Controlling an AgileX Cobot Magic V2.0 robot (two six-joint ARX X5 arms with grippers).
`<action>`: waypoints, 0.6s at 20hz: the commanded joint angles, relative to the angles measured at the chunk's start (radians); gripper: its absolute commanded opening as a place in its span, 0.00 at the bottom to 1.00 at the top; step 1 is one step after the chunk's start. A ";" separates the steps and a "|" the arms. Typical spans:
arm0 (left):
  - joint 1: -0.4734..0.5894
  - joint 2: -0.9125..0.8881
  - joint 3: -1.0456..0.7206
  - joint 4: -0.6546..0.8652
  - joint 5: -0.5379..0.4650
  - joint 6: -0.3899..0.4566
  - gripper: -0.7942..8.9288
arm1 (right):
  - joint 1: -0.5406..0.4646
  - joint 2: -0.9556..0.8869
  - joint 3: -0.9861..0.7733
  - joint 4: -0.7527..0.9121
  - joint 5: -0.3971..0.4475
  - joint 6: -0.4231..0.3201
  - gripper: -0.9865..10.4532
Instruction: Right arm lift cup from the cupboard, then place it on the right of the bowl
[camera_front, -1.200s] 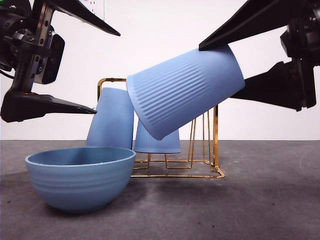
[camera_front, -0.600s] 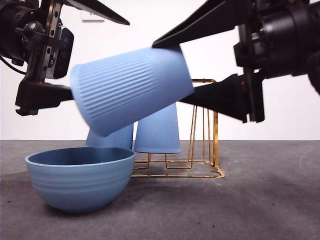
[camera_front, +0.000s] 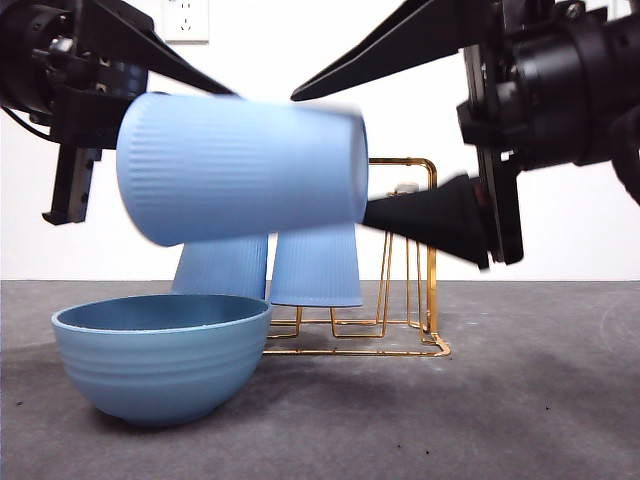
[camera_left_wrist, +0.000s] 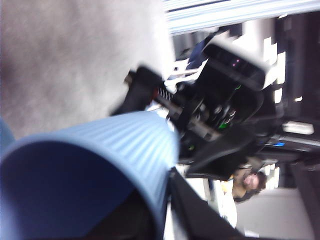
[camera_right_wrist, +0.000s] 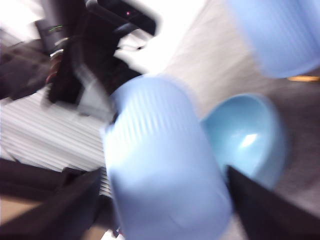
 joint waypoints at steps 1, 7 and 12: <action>-0.014 -0.005 0.011 -0.001 -0.013 0.001 0.09 | -0.002 0.002 0.009 0.019 -0.036 0.004 0.60; -0.086 -0.060 0.067 -0.013 -0.156 -0.061 0.09 | -0.089 -0.166 0.010 -0.213 0.013 0.003 0.59; -0.223 -0.047 0.154 -0.140 -0.390 -0.047 0.09 | -0.166 -0.443 0.020 -0.579 0.069 -0.090 0.56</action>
